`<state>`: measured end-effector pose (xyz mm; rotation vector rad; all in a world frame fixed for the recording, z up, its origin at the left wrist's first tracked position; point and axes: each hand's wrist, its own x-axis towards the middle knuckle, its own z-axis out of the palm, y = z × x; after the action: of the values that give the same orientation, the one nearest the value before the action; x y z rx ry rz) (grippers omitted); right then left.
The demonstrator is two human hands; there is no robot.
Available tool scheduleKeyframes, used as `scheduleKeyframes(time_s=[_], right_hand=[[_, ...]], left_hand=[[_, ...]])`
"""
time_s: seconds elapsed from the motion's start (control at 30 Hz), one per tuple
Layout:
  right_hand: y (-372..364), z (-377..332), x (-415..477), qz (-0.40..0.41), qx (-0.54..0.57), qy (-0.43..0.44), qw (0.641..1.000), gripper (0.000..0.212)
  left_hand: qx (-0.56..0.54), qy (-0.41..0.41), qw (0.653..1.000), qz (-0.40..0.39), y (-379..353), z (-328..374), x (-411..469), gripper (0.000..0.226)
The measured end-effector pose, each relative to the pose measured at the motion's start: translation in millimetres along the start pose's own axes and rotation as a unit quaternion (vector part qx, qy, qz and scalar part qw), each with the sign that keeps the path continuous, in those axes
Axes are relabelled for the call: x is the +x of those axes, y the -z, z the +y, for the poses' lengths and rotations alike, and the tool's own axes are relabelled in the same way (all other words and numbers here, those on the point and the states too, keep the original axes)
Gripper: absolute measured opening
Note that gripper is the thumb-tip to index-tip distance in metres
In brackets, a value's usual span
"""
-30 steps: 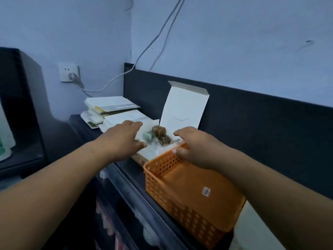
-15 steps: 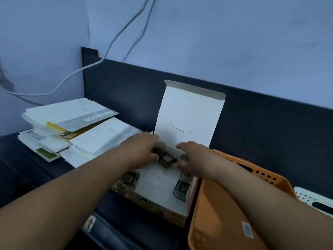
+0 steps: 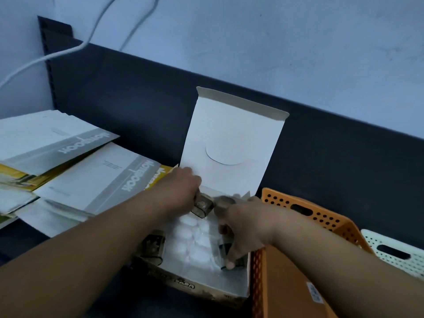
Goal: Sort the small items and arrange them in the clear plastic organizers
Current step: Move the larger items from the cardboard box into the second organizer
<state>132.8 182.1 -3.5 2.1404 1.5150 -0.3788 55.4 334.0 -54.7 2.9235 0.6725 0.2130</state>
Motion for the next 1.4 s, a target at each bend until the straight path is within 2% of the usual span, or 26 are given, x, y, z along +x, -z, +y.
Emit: scheduleKeyframes(time_s=[0.07,0.17,0.27,0.33,0.4,0.53,0.63,0.8,0.97,1.3,1.4], right_hand=[[0,-4,0,-0.027,-0.012,-0.011,0.999,0.068],[0,-7,1,-0.026,-0.02,-0.01,0.999,0.063],[1,-8,0,0.014,0.025,0.009,1.0,0.056],[-2,-6,1,0.064,0.096,0.021,0.993,0.049],[-5,1,-1,0.133,0.2,0.018,0.971,0.042],[-9,15,-10,0.228,0.384,0.018,0.894,0.035],[-11,23,-23,0.273,0.419,0.019,0.866,0.031],[-22,37,-70,0.34,0.413,0.002,0.845,0.029],[-47,53,-140,0.391,0.442,-0.03,0.807,0.025],[-167,102,-311,0.47,0.549,-0.127,0.679,0.026],[-217,113,-370,0.49,0.564,-0.166,0.644,0.024]], left_hand=[[-0.026,0.0,1.0,0.004,-2,-2,-1,0.023],[-0.071,0.006,0.997,0.006,0,-2,-7,0.034],[-0.13,0.017,0.991,0.01,8,0,-16,0.046],[-0.177,0.029,0.984,0.014,14,2,-24,0.053],[-0.224,0.038,0.974,0.018,21,6,-34,0.055],[-0.305,0.03,0.952,0.03,33,18,-49,0.031],[-0.355,0.018,0.934,0.034,40,30,-54,0.034],[-0.434,-0.021,0.9,0.037,54,70,-66,0.046],[-0.446,-0.072,0.89,0.053,68,134,-89,0.048],[-0.449,-0.147,0.881,0.004,54,327,-147,0.054],[-0.44,-0.191,0.877,-0.016,42,392,-172,0.046]])
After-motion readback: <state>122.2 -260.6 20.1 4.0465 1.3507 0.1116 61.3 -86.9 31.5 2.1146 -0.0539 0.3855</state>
